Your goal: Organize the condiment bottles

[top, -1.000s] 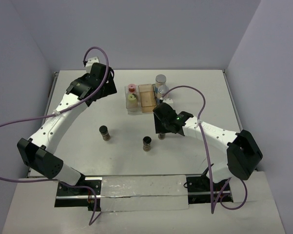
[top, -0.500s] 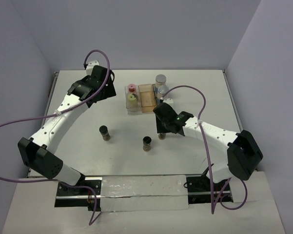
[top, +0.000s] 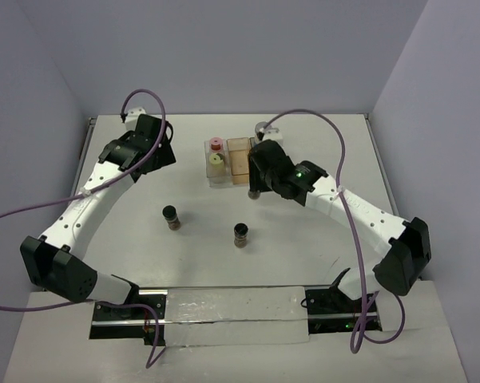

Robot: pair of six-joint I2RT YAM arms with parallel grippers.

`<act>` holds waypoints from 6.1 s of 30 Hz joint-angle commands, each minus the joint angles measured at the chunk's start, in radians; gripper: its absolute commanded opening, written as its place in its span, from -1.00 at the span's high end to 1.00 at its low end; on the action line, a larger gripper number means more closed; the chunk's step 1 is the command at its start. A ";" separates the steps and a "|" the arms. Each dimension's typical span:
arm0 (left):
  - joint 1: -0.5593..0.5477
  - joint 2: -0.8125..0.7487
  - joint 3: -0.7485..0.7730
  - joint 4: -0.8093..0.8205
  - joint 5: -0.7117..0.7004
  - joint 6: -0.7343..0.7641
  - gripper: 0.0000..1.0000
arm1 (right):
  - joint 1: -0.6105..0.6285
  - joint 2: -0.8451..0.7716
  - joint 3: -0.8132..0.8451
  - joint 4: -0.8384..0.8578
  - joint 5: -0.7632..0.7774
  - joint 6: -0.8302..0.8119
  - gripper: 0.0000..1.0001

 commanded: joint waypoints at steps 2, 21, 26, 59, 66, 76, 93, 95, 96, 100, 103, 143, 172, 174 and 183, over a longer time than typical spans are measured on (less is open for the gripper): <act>0.047 -0.056 -0.013 -0.003 -0.053 0.012 -0.85 | 0.005 0.135 0.249 -0.019 0.072 -0.078 0.59; 0.223 -0.158 -0.051 0.040 0.018 0.101 -0.87 | -0.105 0.626 0.894 -0.137 0.065 -0.120 0.59; 0.233 -0.146 -0.038 0.042 0.032 0.104 -0.87 | -0.147 0.725 0.993 -0.149 0.051 -0.126 0.59; 0.237 -0.130 -0.040 0.026 0.049 0.110 -0.87 | -0.229 0.970 1.071 -0.081 -0.043 -0.109 0.55; 0.237 -0.129 -0.032 0.023 0.048 0.110 -0.87 | -0.247 0.999 1.090 -0.076 -0.072 -0.099 0.53; 0.239 -0.145 -0.044 0.018 0.040 0.113 -0.87 | -0.244 1.034 1.086 -0.064 -0.100 -0.085 0.40; 0.241 -0.150 -0.050 0.015 0.043 0.108 -0.87 | -0.222 0.953 1.099 -0.060 -0.121 -0.093 -0.86; 0.241 -0.152 -0.058 0.020 0.051 0.106 -0.87 | -0.217 0.931 1.096 -0.060 -0.122 -0.098 -0.86; 0.241 -0.151 -0.061 0.022 0.054 0.104 -0.87 | -0.213 0.910 1.094 -0.059 -0.124 -0.102 -0.86; 0.241 -0.145 -0.071 0.026 0.063 0.097 -0.87 | -0.196 0.854 1.087 -0.060 -0.147 -0.107 -0.85; 0.241 -0.149 -0.080 0.027 0.070 0.093 -0.87 | -0.170 0.804 1.067 -0.061 -0.144 -0.118 -0.85; 0.253 -0.227 -0.152 0.030 0.102 0.045 -0.86 | 0.212 0.097 -0.153 0.105 -0.106 0.080 -0.93; 0.253 -0.242 -0.160 0.036 0.124 0.044 -0.85 | 0.276 0.074 -0.195 0.051 -0.043 0.171 -0.24; 0.253 -0.240 -0.162 0.040 0.129 0.042 -0.85 | 0.280 0.072 -0.199 0.050 -0.036 0.178 -0.24; 0.253 -0.248 -0.172 0.046 0.129 0.044 -0.85 | 0.296 0.061 -0.176 0.014 0.003 0.187 0.51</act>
